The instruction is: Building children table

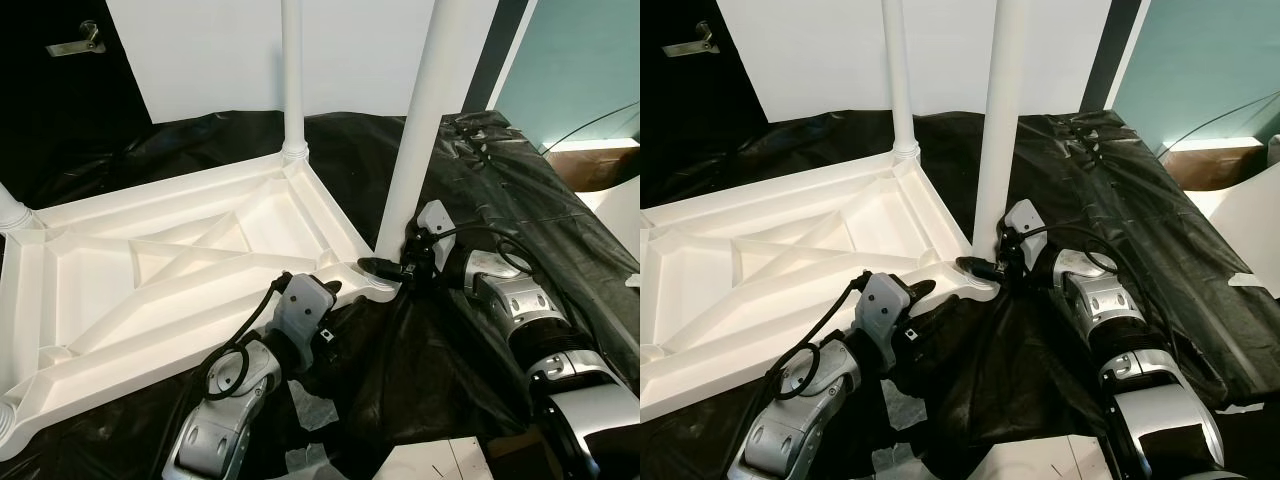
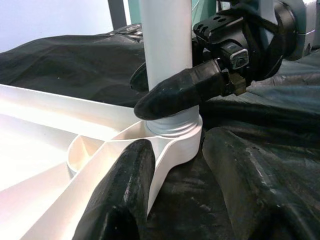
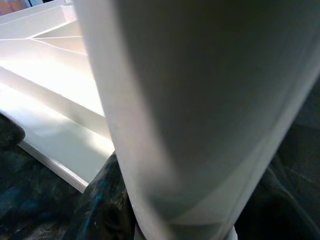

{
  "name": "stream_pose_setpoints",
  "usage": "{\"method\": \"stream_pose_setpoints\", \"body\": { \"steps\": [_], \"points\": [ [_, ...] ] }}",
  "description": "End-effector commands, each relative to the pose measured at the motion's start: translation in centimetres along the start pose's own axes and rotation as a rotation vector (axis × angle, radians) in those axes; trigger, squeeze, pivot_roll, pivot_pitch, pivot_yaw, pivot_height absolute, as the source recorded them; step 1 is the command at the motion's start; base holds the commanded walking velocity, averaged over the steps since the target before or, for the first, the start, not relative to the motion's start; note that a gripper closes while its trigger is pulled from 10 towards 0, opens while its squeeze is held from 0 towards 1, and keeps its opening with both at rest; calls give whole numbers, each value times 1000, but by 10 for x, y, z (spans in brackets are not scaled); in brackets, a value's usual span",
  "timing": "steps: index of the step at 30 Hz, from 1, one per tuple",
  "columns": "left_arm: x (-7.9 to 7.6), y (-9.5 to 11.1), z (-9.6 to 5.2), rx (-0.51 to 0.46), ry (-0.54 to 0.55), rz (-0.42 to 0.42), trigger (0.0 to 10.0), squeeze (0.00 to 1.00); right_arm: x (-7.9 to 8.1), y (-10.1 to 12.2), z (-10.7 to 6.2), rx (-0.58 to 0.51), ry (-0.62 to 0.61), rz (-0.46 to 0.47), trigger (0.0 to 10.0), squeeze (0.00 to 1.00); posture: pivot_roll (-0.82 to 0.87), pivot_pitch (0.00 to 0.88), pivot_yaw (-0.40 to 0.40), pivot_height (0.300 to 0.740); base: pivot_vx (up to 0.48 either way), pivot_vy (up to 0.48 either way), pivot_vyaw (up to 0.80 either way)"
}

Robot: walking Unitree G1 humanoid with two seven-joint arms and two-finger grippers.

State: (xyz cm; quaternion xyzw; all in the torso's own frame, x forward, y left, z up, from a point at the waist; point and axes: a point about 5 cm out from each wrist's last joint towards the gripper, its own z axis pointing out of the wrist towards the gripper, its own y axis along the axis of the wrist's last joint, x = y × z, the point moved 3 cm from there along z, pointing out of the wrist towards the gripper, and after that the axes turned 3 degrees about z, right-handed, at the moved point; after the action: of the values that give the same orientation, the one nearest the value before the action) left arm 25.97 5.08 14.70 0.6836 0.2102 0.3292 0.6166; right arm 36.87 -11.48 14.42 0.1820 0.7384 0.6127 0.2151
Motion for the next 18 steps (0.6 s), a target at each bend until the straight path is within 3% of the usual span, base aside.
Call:
{"method": "stream_pose_setpoints", "body": {
  "steps": [1,4,12,15,18],
  "points": [
    [2,-1,-1,14,54,4,10000,0,4,-8,2,21,-5,19,10000,0,118,50,-40,740,0,0,0],
    [2,-2,0,16,52,5,10000,0,1,-12,4,27,-99,19,10000,0,115,53,-37,740,0,0,0],
    [1,-3,0,22,48,6,10000,0,5,-13,10,4,-172,58,10000,0,106,56,-31,740,0,0,0],
    [1,-4,0,23,46,5,10000,0,8,-13,13,-10,-213,88,10000,0,104,59,-29,740,0,0,0],
    [0,-4,-1,25,41,4,10000,0,12,-14,19,-36,-336,170,10000,0,102,59,-29,740,0,0,0]
  ]
}}
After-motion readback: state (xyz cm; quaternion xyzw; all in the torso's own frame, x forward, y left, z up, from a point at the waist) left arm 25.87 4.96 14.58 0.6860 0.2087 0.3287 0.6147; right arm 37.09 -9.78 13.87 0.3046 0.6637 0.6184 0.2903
